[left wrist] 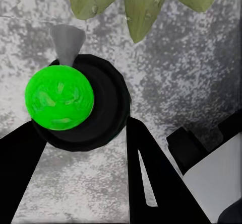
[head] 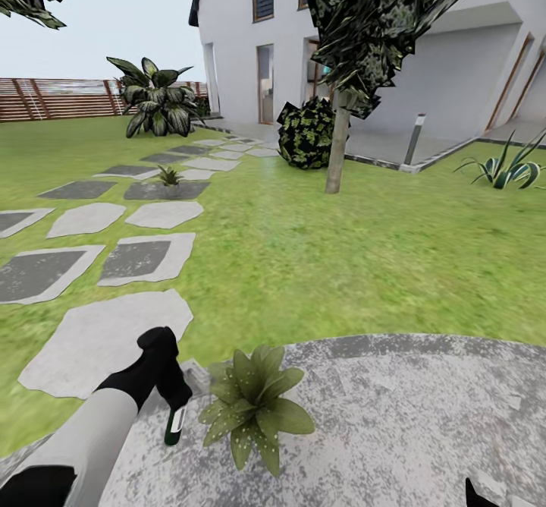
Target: Pick up the pesticide atomizer in the garden and spray insectifuge to fully cover both potted plants in the garden.
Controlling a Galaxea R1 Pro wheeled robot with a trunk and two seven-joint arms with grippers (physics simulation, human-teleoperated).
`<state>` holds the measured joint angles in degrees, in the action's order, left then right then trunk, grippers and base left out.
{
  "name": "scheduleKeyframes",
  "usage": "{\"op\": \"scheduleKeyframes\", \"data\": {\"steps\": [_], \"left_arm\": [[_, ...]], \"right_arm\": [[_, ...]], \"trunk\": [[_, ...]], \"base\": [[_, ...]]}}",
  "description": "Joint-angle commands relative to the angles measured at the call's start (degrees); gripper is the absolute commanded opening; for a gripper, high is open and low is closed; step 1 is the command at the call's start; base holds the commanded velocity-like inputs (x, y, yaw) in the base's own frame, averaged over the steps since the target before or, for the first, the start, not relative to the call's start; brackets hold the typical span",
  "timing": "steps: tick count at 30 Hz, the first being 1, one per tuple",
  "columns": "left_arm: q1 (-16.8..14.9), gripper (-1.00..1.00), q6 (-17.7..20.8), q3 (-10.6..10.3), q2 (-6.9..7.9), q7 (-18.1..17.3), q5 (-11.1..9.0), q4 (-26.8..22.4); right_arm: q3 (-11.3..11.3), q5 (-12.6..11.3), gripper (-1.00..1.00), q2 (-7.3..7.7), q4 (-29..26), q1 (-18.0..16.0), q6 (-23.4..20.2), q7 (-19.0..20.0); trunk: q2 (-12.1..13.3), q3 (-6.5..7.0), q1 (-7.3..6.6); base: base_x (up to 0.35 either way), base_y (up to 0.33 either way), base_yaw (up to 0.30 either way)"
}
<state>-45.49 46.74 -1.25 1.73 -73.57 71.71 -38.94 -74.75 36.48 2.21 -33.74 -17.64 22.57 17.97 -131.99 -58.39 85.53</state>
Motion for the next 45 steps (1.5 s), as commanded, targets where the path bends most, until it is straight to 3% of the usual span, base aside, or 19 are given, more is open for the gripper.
{"op": "scheduleKeyframes", "data": {"steps": [1,6,14,19,29,45], "left_arm": [[0.09,-1.00,0.43,-0.37,0.07,-0.86,0.49,-0.04],[0.40,-1.00,-0.06,-0.66,0.42,-1.31,0.61,0.17],[2.31,-1.00,-0.03,-0.45,0.88,-0.15,0.78,4.74],[2.52,-1.00,0.33,0.08,0.16,1.76,0.54,4.46],[2.51,-1.00,0.41,0.28,0.70,1.82,0.54,4.38],[2.51,-1.00,0.45,0.29,0.49,1.80,0.54,4.07]], "right_arm": [[-0.48,0.35,1.00,-0.01,-0.01,-0.11,0.29,0.48],[-0.48,0.35,1.00,-0.01,-0.01,-0.09,0.29,0.48],[-0.43,0.35,1.00,-0.05,-0.09,-0.09,0.29,0.53],[-0.46,0.35,1.00,-0.07,-0.10,-0.10,0.29,0.53],[-0.40,0.38,1.00,-0.10,0.05,-0.09,0.29,0.48],[-0.40,0.35,1.00,-0.19,-0.01,-0.08,0.29,0.57]], "trunk": [[-0.02,-0.05,-0.01],[-0.02,-0.05,-0.01],[-0.02,-0.05,-0.01],[-0.02,-0.05,-0.01],[-0.02,-0.05,-0.01],[-0.02,-0.05,-0.01]], "base": [[0.000,0.000,0.001],[0.000,0.000,0.000],[0.000,0.000,0.000],[0.000,0.000,0.000],[-0.003,-0.004,0.189],[-0.096,-0.239,0.069]]}}
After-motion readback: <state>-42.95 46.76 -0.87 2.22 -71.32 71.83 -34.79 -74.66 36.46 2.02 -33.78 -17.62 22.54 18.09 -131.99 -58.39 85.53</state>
